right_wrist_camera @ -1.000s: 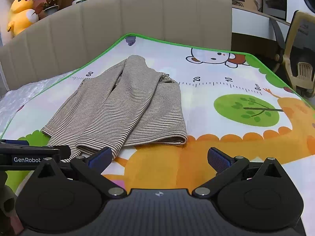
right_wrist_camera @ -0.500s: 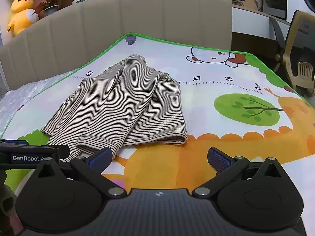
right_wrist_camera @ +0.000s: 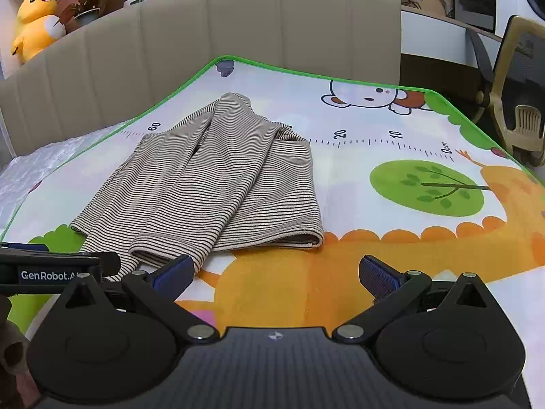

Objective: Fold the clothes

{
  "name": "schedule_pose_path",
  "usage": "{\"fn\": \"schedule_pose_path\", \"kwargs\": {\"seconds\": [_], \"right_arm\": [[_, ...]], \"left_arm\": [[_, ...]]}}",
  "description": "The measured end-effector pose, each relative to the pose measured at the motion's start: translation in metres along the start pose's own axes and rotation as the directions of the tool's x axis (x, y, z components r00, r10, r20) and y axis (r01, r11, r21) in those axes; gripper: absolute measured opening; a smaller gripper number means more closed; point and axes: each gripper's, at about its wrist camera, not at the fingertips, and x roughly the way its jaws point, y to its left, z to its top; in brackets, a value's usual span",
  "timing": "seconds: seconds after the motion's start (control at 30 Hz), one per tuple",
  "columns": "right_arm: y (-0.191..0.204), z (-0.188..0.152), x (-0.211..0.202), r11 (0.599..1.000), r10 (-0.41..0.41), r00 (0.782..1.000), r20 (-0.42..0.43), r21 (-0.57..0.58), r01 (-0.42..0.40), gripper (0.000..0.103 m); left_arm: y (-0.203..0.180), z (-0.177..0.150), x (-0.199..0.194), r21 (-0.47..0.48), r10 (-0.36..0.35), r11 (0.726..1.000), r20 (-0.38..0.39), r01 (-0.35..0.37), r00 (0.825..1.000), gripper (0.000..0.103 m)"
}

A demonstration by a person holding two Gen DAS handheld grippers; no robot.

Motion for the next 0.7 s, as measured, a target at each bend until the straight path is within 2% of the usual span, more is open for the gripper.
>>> {"fn": "schedule_pose_path", "kwargs": {"seconds": [0.7], "right_arm": [[-0.0011, -0.0012, 0.0006, 1.0, -0.001, 1.0, 0.003, -0.001, 0.001, 0.103]], "left_arm": [[-0.0013, -0.0009, 0.0008, 0.003, 0.002, 1.0, -0.002, -0.002, 1.0, 0.103]]}}
